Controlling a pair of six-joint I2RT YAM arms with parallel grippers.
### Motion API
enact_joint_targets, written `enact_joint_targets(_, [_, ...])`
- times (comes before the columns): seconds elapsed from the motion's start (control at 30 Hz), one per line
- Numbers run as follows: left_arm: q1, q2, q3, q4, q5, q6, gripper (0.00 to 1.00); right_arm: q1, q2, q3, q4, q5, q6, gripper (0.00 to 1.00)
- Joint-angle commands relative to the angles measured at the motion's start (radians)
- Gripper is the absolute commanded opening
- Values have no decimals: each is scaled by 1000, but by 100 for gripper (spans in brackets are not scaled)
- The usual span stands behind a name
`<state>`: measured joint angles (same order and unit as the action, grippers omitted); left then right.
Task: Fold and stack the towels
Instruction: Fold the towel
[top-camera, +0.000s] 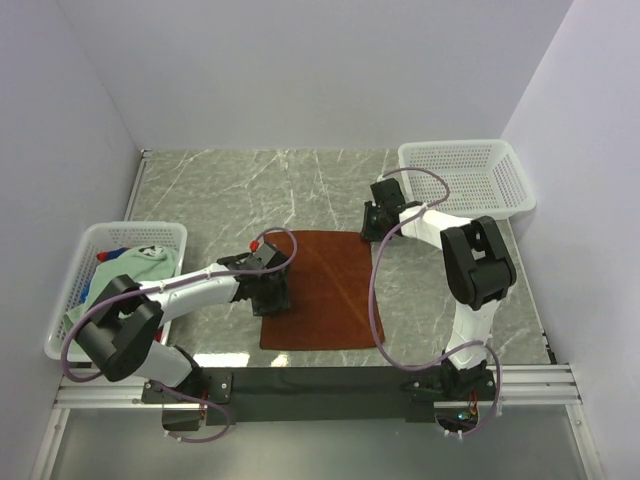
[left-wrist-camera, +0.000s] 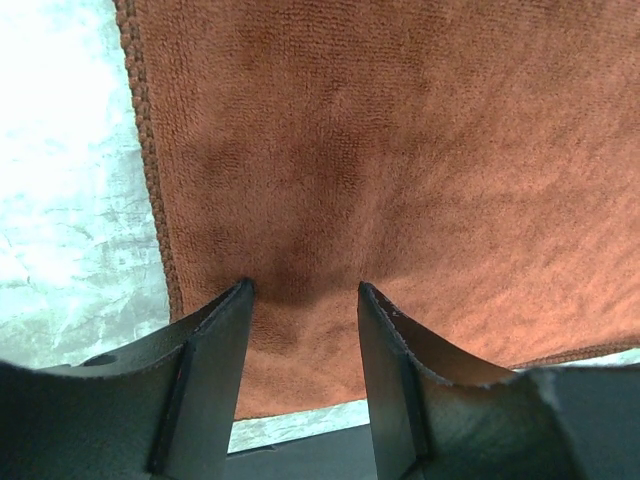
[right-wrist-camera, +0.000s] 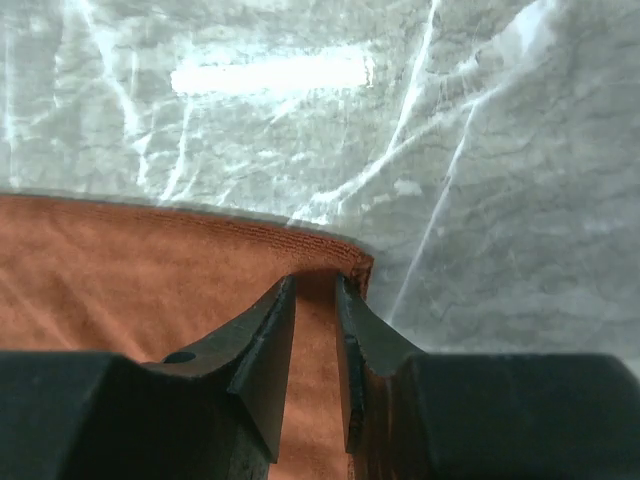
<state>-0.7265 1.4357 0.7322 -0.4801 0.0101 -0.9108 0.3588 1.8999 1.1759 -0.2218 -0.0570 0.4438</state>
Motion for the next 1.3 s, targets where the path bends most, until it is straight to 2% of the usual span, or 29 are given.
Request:
enact_joint_targets(0.0, [-2,3,-48,12,30,-2,53,-20,33,62,24,-7,-25,30])
enact_joint_targets(0.2, [-2,-30,-65,-6,19,-20,53,-43,47,74,7,6,-50,30])
enact_joint_targets(0.4, [-2,-55,-44,-38,-7,-30,62,-44,18,76,-7,23,-91,31])
enact_joint_targets(0.57, [-2,-78,38,-95,-54,-8,77,-44,-22,113,-53,-20,-190,34])
enact_joint_targets(0.67, [-2,-81,117,-133,-125,30,86,-44,-41,154,-125,-32,-288,41])
enact_joint_targets(0.7, [-2,-80,153,-141,-157,44,91,-46,-42,163,-142,-41,-315,46])
enact_joint_targets(0.8, [2,-55,229,-166,-197,110,96,-43,-38,197,-204,-78,-425,60])
enact_joint_targets(0.83, [4,-48,246,-169,-220,151,99,-43,-27,215,-237,-92,-485,60])
enact_joint_targets(1.0, [84,3,318,-131,-243,303,99,-46,33,295,-352,-155,-669,61])
enact_joint_targets(1.17, [214,11,331,-48,-130,478,99,-46,109,413,-491,-225,-835,61])
enact_joint_targets(1.27, [234,-3,338,-29,-111,567,99,-46,163,490,-580,-260,-905,60])
